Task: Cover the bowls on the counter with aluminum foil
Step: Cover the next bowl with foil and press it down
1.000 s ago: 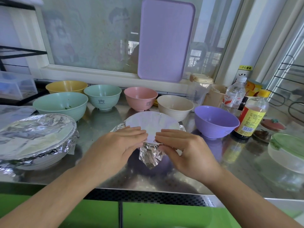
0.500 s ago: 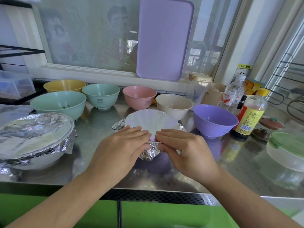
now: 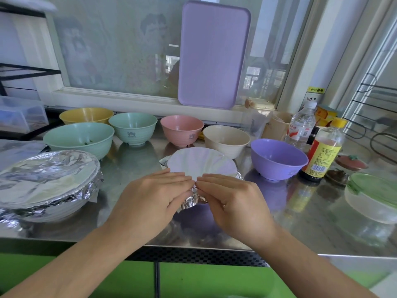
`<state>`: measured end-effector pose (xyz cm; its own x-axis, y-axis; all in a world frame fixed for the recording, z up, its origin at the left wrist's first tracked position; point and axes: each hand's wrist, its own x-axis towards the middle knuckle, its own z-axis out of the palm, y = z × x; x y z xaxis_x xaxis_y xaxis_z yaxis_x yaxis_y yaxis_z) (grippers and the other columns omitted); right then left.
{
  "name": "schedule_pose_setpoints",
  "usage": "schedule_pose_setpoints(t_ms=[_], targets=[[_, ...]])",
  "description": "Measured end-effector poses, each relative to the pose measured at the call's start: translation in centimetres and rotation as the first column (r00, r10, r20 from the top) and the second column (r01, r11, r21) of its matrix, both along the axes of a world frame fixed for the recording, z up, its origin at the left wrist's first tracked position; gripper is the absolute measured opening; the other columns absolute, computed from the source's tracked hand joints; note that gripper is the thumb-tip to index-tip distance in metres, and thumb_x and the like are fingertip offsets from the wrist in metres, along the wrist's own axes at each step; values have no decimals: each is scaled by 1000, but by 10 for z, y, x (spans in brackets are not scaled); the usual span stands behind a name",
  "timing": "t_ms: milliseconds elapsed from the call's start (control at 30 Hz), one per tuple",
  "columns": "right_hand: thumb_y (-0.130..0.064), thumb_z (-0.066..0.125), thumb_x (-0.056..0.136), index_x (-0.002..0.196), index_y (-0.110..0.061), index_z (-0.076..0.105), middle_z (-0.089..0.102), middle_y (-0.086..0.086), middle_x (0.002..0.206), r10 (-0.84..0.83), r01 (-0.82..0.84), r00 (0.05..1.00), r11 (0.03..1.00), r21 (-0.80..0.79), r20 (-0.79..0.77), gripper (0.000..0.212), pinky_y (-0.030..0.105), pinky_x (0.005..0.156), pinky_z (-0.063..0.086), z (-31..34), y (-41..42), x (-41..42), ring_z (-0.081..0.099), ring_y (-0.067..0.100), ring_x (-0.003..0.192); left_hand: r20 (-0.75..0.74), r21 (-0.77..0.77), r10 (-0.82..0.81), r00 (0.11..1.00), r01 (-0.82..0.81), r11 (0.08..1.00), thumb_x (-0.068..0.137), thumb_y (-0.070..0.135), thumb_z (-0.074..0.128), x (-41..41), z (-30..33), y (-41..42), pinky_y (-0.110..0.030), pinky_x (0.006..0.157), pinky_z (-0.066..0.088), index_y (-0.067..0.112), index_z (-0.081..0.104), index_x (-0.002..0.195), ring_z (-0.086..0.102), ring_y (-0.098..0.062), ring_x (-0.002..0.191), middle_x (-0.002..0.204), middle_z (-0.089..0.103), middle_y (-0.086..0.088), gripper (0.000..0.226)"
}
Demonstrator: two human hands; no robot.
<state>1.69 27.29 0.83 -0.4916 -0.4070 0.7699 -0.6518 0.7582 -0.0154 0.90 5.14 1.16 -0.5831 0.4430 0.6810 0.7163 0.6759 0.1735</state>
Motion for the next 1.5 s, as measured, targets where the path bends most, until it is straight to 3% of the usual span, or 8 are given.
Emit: schedule_pose_setpoints(t_ms=[167, 300, 433, 533, 700, 967, 1167, 1500], targets=[[-29, 69, 97, 121, -16, 77, 76, -6, 126, -32, 39, 995, 996, -78, 93, 29, 40, 101, 56, 1, 11, 1, 66, 17, 128, 85, 50, 126, 988, -130, 990, 97, 41, 68, 5, 2, -2, -35, 86, 61, 35, 78, 117, 68, -8, 116, 131, 69, 21, 23], [-57, 64, 93, 162, -20, 37, 25, 1, 173, -150, 222, 851, 971, -86, 503, 84, 35, 127, 28, 6, 22, -1, 26, 16, 158, 340, 75, 189, 921, -227, 971, 92, 61, 64, -3, -3, 0, -32, 109, 41, 38, 42, 156, 39, -8, 145, 166, 30, 19, 71], [-52, 69, 97, 166, -15, 28, 21, -6, 173, -125, 217, 821, 971, -102, 557, 88, 7, 119, 15, 4, 22, -2, 13, 5, 159, 484, 200, 78, 872, -197, 960, 90, 54, 72, -5, -3, 6, 2, 91, 27, 31, 36, 161, 38, 13, 130, 142, 35, 33, 82], [-56, 66, 94, 156, -18, 43, 40, -9, 161, -95, 192, 836, 973, -125, 540, 76, 23, 116, 37, 8, 19, 6, 39, 12, 148, 466, 228, 88, 880, -216, 950, 88, 47, 79, -1, -2, 6, 9, 86, 23, 27, 42, 159, 41, 13, 124, 135, 42, 31, 82], [-59, 60, 91, 144, -25, 52, 50, -17, 142, -67, 146, 861, 982, -118, 504, 63, 31, 101, 49, 10, 14, 29, 55, 10, 124, 473, 177, 127, 872, -236, 956, 79, 60, 78, 20, 7, -11, -13, 101, 31, 35, 42, 157, 45, 7, 135, 150, 44, 29, 90], [-63, 50, 100, 159, -26, 46, 27, -5, 172, -80, 64, 905, 997, 54, 418, 70, 32, 129, 24, 5, 15, 26, 13, 9, 162, 380, -59, 92, 921, -75, 995, 94, 75, 43, 34, 10, -15, -26, 124, 17, 57, 19, 159, 2, 14, 152, 165, -4, 40, 72], [-35, 62, 104, 146, -18, 61, 56, -2, 154, -18, 0, 972, 997, 73, 233, 45, 36, 123, 35, -6, 11, 20, 43, 23, 150, 190, -113, 44, 981, -23, 993, 105, 54, 40, 21, -12, -10, -38, 122, 28, 32, 54, 152, 38, -19, 151, 156, 52, 10, 54], [-19, 68, 99, 143, -18, 66, 59, -10, 152, 69, -75, 956, 997, 9, 285, 44, 35, 119, 42, -11, 27, 10, 47, 12, 148, 150, -117, 88, 985, -70, 991, 100, 57, 44, 13, -13, -16, -26, 122, 31, 35, 65, 141, 49, -11, 143, 148, 59, 16, 51]])
